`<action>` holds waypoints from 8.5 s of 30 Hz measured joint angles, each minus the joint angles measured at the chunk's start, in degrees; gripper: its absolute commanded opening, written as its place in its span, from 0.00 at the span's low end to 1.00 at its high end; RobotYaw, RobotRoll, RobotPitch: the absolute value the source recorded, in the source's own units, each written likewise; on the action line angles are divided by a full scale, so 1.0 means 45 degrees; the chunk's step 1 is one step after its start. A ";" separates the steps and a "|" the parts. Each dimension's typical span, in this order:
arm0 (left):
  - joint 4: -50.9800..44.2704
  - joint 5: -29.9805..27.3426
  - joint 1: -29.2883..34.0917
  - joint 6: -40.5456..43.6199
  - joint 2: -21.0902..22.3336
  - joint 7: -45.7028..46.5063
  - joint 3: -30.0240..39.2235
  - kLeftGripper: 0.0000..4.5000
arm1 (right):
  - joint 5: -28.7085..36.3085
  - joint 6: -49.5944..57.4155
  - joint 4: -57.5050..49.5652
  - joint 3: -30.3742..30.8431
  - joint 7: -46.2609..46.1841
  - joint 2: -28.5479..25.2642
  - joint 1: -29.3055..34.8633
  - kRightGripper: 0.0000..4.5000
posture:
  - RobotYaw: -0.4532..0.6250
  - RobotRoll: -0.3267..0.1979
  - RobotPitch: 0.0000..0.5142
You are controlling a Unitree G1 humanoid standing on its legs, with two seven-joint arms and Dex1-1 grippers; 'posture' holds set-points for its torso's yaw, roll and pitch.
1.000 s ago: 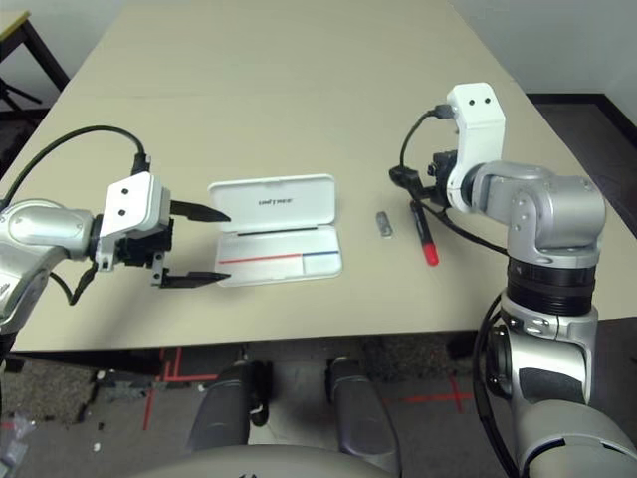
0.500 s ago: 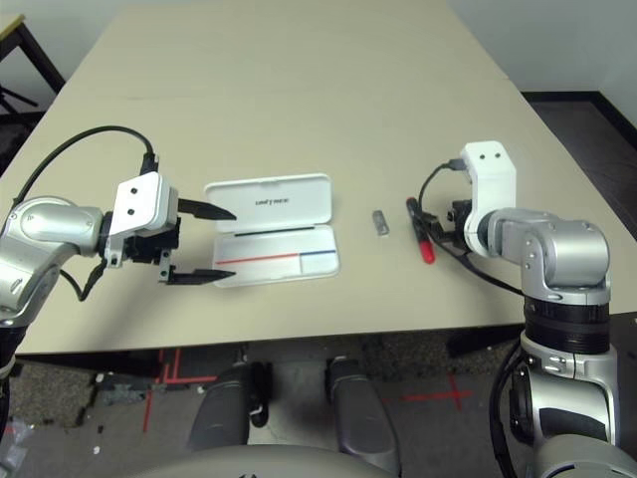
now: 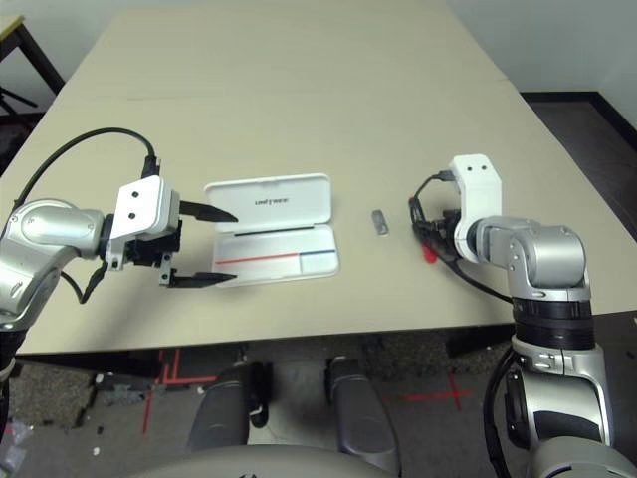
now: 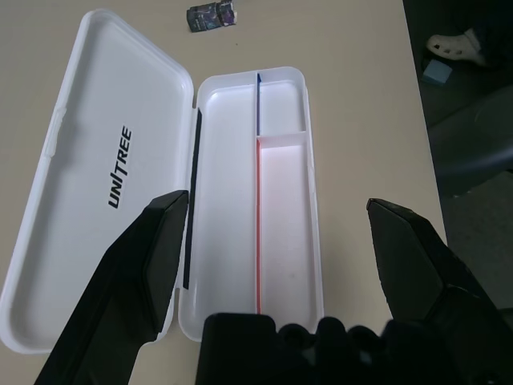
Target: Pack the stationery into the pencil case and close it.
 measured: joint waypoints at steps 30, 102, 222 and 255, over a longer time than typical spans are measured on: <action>0.0374 0.0131 0.0191 -0.0066 0.0705 -0.0033 0.0222 1.00 | 0.0177 -0.6734 -0.0442 0.5640 1.0090 -0.2573 -0.3502 0.11 | 0.37 0.62 0.27; 0.0034 0.1545 0.0625 0.6245 0.2414 0.4459 0.1624 1.00 | 0.1319 -0.7521 -0.1042 0.4388 1.3557 -0.3583 -0.1024 0.99 | 0.42 0.62 0.35; -0.0955 0.3624 -0.3224 0.4780 -0.1403 0.1254 -0.5012 0.24 | -0.0088 -0.9385 -0.0241 0.4921 1.1492 -0.2655 -0.0685 1.00 | 0.34 0.62 0.32; -0.2031 0.2002 -0.2144 0.4661 0.0760 0.0586 -0.2126 0.99 | -0.0110 -0.9590 0.0139 0.4862 1.1550 -0.3095 -0.0687 1.00 | 0.36 0.62 0.35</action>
